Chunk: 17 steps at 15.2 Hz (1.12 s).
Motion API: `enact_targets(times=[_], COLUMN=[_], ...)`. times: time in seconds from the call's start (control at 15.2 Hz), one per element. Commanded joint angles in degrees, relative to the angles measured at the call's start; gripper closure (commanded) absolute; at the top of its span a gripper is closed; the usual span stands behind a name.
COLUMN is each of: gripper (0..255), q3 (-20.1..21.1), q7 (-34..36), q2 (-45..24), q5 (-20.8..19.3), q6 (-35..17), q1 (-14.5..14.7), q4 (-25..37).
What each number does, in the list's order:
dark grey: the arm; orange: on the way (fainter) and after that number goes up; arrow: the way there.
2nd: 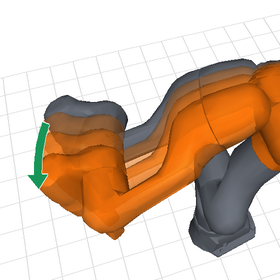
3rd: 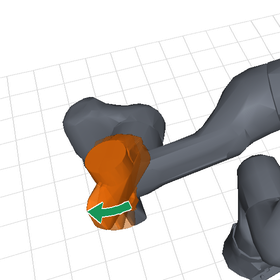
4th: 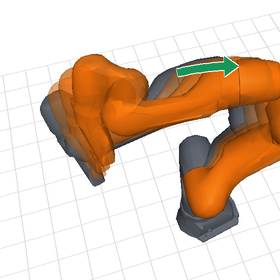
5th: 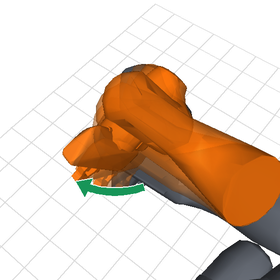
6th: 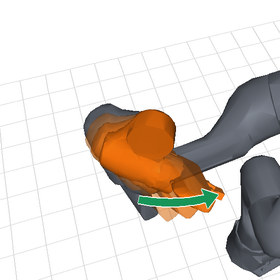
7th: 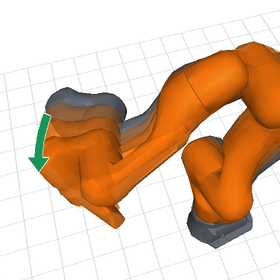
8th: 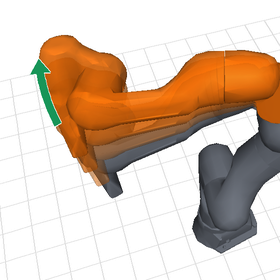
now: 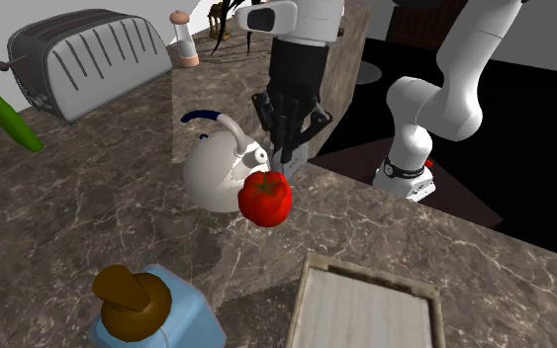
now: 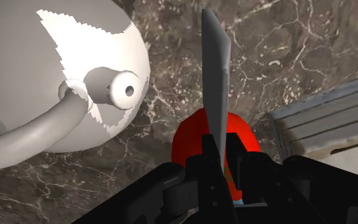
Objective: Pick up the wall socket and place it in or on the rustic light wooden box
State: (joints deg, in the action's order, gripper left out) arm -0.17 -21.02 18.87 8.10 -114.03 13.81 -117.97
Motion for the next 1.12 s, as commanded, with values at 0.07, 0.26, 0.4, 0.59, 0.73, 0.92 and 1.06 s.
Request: enact_targets(times=[0.07,0.26,0.4,0.59,0.73,0.92,1.06], gripper=[255,255,255,255,255,255,255], q3=[-0.05,-0.09,-0.11,-0.15,-0.18,-0.23,0.66], q7=[0.26,0.54,0.73,1.0,1.18,1.45,2.86], q2=[-0.31,-0.62,-0.89,-1.39,-1.79,-2.48,-3.44], q5=[-0.13,-0.24,-0.31,-0.4,-0.45,-0.52,-0.64], q6=[2.32,4.6,6.13,8.43,9.98,12.32,12.82], q1=[-0.03,-0.05,-0.07,-0.08,-0.08,-0.09,0.34], q4=[2.62,5.23,7.04,9.86,11.81,14.86,16.5])
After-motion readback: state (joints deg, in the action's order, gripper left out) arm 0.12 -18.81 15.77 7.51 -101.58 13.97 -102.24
